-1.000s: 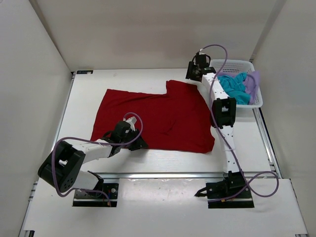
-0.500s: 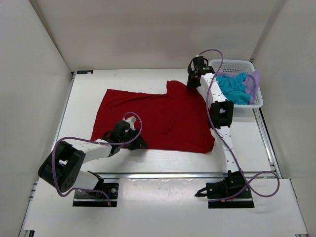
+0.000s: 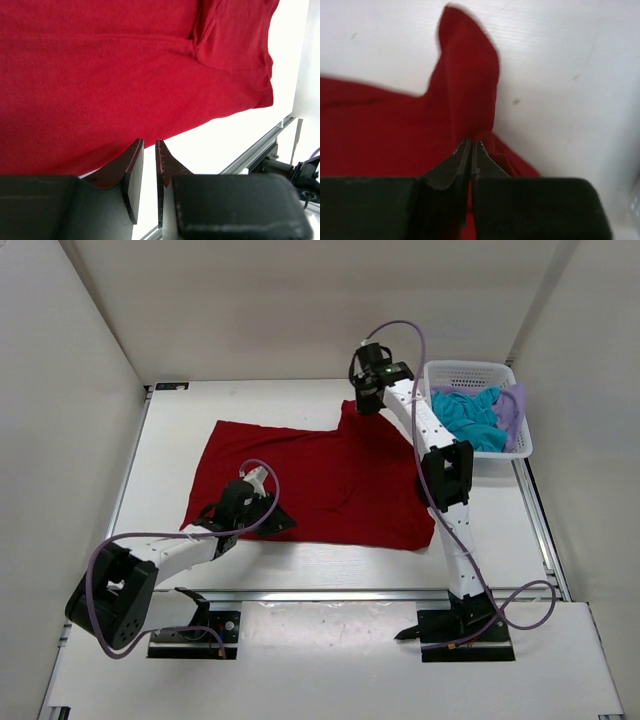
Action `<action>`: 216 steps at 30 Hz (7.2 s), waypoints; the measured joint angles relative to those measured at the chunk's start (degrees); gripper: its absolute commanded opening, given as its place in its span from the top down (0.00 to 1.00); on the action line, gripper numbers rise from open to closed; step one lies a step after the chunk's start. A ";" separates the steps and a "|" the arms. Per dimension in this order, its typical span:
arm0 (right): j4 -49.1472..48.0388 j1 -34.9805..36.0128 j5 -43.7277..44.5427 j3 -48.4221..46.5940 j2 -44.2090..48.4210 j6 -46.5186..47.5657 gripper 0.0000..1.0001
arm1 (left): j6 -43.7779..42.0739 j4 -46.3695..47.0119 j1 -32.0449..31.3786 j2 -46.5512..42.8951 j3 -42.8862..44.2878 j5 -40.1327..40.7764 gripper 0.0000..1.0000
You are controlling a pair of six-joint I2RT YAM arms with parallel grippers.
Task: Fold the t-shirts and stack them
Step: Fold the flattened tshirt in 1/3 of the way, then grap the side of the flattened tshirt furthest away from the robot with both arms, then fold the other side of the tshirt into a rectangle
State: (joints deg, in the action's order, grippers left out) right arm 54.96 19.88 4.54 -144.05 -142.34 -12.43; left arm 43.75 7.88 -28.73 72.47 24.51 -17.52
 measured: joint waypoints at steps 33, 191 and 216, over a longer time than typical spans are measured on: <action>-28.15 3.87 -8.31 48.35 20.04 -2.93 0.68 | 1.75 -0.07 5.01 -2.73 1.73 -0.57 0.73; -12.83 -8.55 -9.92 64.28 47.80 4.63 1.00 | -4.55 -22.14 42.47 31.85 46.73 6.49 1.00; -32.92 -5.92 -7.69 107.38 73.79 -10.29 0.87 | 1.46 -13.31 49.20 17.55 23.63 0.50 0.60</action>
State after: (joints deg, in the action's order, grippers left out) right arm 22.04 13.96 -3.16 -36.67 -68.55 -22.72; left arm 45.21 -5.43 20.47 90.02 48.14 -17.02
